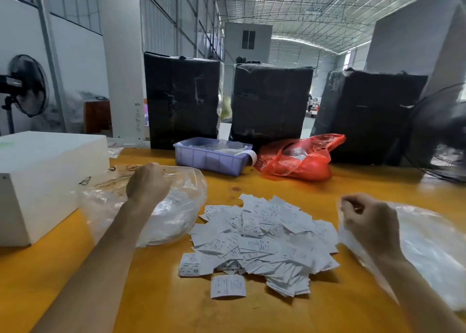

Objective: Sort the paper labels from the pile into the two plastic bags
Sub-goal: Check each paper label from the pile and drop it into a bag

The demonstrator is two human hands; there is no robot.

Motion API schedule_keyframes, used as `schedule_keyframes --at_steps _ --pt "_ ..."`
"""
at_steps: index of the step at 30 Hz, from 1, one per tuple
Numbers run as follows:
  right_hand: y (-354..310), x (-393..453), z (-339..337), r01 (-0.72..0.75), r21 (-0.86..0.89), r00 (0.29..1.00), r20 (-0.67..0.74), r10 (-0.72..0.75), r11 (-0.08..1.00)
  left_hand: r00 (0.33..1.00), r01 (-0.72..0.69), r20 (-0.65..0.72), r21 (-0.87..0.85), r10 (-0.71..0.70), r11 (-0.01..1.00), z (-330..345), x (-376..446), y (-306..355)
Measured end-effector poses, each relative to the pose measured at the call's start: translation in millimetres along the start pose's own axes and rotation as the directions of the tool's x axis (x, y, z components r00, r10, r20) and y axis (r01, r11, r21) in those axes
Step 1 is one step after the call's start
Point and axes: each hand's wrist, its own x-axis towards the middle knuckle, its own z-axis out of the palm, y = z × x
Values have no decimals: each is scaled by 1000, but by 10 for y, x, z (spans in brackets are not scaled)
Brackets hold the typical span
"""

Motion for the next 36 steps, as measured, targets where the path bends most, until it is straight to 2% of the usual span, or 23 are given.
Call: schedule_keyframes --at_steps 1,3,5,6,7,11,14,19,25,27,29,32,34,35,36 --pt "140 63 -89 -43 -143 999 2 44 989 998 -66 10 -37 67 997 17 -62 127" --pt "448 136 -239 -161 -396 964 134 230 904 974 -214 49 -107 220 971 96 -212 390" --pt "663 92 -318 -181 -572 853 313 418 800 935 -325 97 -159 342 932 212 -399 620" --pt "742 58 -317 -180 -597 813 358 460 782 911 -371 126 -169 393 913 281 -499 712" --pt "790 30 -302 -198 -580 809 359 466 791 882 -419 155 -171 445 892 351 -596 790" --pt "811 29 -255 -277 -455 877 241 416 846 779 -555 213 -202 589 807 575 -888 951" --pt "848 58 -260 -283 -441 887 218 408 852 765 -579 196 -209 613 789 632 -945 982" --pt "887 -17 -191 -114 -540 864 360 351 834 752 -588 186 -245 632 771 648 -945 974" --pt "940 -20 -138 -69 -538 944 237 230 840 762 -585 157 -249 628 772 625 -957 976" --pt "933 -9 -131 -126 -444 962 163 218 887 761 -583 161 -254 628 772 613 -969 981" --pt "902 5 -136 -196 -257 973 67 219 946 762 -579 156 -272 629 769 599 -979 988" --pt "839 71 -178 -287 -11 956 -71 286 958 761 -571 146 -311 632 760 579 -990 1001" --pt "797 123 -205 -331 175 926 -129 355 927 759 -562 145 -349 635 750 577 -990 1012" --pt "761 143 -223 -359 324 903 -115 413 875 758 -555 141 -373 637 743 580 -989 1020" --pt "691 156 -247 -390 492 882 -43 469 779 759 -543 136 -408 637 734 582 -990 1034"
